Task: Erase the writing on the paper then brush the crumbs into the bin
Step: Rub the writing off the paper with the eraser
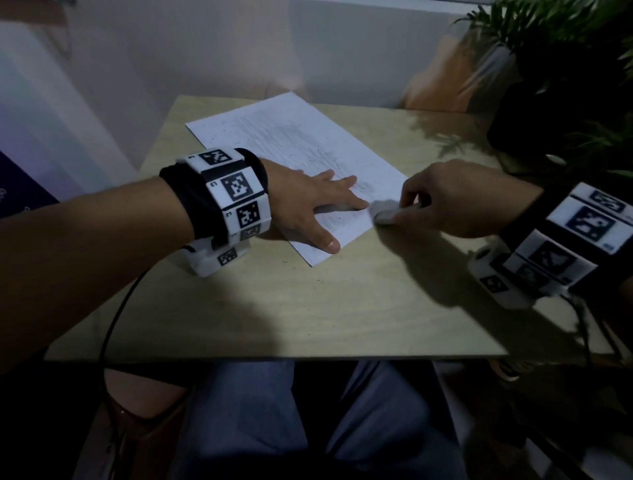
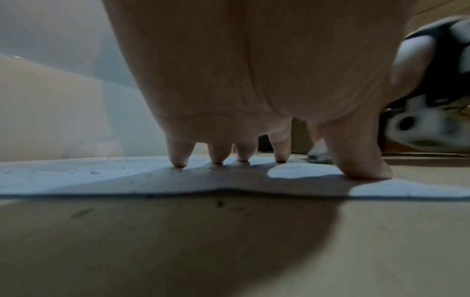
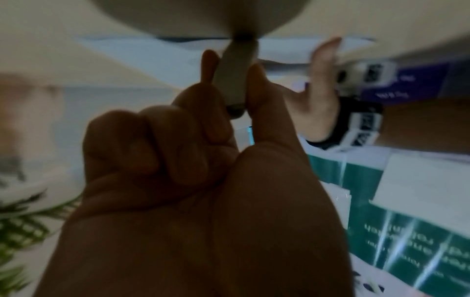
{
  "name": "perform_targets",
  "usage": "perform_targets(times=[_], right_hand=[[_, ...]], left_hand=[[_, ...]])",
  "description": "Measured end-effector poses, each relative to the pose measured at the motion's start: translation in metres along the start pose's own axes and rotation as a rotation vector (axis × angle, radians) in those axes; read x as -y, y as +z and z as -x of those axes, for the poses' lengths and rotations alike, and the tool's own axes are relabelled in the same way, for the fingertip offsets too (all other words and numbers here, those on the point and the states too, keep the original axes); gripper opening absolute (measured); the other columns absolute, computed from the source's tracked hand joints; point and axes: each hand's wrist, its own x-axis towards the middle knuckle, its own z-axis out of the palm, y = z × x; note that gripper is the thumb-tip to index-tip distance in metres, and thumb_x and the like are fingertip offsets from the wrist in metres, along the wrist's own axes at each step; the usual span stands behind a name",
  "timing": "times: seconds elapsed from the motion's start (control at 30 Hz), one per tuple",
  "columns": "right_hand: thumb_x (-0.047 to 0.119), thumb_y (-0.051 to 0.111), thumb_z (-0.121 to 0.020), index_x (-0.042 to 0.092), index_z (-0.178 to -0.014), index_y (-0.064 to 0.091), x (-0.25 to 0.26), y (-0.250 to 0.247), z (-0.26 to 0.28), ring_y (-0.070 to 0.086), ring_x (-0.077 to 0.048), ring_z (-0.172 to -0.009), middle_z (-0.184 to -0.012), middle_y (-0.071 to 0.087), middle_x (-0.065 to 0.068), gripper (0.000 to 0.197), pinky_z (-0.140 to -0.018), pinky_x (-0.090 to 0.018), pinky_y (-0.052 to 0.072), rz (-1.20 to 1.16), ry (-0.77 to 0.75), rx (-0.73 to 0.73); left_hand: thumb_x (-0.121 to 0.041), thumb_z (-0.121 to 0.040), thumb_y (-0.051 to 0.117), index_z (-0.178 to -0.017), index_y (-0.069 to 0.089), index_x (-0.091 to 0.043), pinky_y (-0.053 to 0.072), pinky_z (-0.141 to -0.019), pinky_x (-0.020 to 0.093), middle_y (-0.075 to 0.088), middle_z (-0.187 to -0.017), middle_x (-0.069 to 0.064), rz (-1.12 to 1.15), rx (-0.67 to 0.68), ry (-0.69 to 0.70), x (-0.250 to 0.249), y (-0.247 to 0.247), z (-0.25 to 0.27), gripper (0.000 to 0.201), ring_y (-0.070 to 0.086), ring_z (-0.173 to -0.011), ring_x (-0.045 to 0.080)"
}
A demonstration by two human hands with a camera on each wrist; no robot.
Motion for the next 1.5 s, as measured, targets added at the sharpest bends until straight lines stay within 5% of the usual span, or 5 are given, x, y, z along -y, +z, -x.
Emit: perform_targets(times=[0.13,0.37,0.57,0.87,1.5], right_hand=[[0.063,0.055,-0.087,0.019,-0.077,0.062,-0.006,0.007,0.001,0.059,-0.031,-0.077,-0.079,0.066,-0.006,0.045,-0.07,-0.04,0.052,0.11,0.024,-0.138],[0.073,0.047,-0.079,0.025,-0.098,0.072,-0.008,0.001,0.003,0.057,-0.023,-0.082,-0.082,0.064,0.007,0.057,-0.07,-0.03,0.036,-0.002,-0.027,-0.039],[0.064,0.047,-0.08,0.028,-0.105,0.069,-0.001,0.003,0.005,0.057,-0.019,-0.081,-0.091,0.069,0.004,0.049,-0.074,-0.03,0.04,-0.091,-0.088,-0.046],[0.061,0.054,-0.082,0.022,-0.093,0.066,0.005,0.011,0.003,0.056,-0.02,-0.074,-0.074,0.059,0.01,0.042,-0.064,-0.031,0.032,-0.081,-0.084,-0.152],[0.047,0.056,-0.094,0.014,-0.087,0.065,0.0,0.01,0.001,0.06,-0.037,-0.084,-0.084,0.065,-0.011,0.035,-0.068,-0.039,0.045,0.042,-0.038,-0.158]], left_hand=[[-0.069,-0.088,0.057,-0.158,0.003,-0.054,-0.004,-0.127,0.05,-0.02,-0.167,-0.018,0.006,0.003,0.005,0.0,-0.001,0.0,0.089,-0.017,-0.155,0.012],[-0.068,-0.092,0.053,-0.158,0.011,-0.052,0.002,-0.127,0.046,-0.013,-0.169,-0.018,0.017,-0.045,0.017,0.0,0.001,0.0,0.08,-0.01,-0.156,0.011],[-0.066,-0.085,0.066,-0.139,0.049,-0.036,0.044,-0.106,0.046,0.043,-0.142,-0.007,-0.015,-0.276,0.062,0.002,0.001,-0.004,0.064,0.051,-0.123,0.02],[-0.066,-0.092,0.057,-0.157,0.016,-0.052,0.015,-0.124,0.054,-0.002,-0.171,-0.005,-0.036,-0.125,0.009,0.009,0.002,-0.006,0.078,0.006,-0.156,0.025],[-0.067,-0.092,0.055,-0.158,0.012,-0.054,0.006,-0.127,0.048,-0.009,-0.171,-0.01,-0.015,-0.084,0.0,0.009,-0.001,-0.006,0.079,-0.002,-0.157,0.017]])
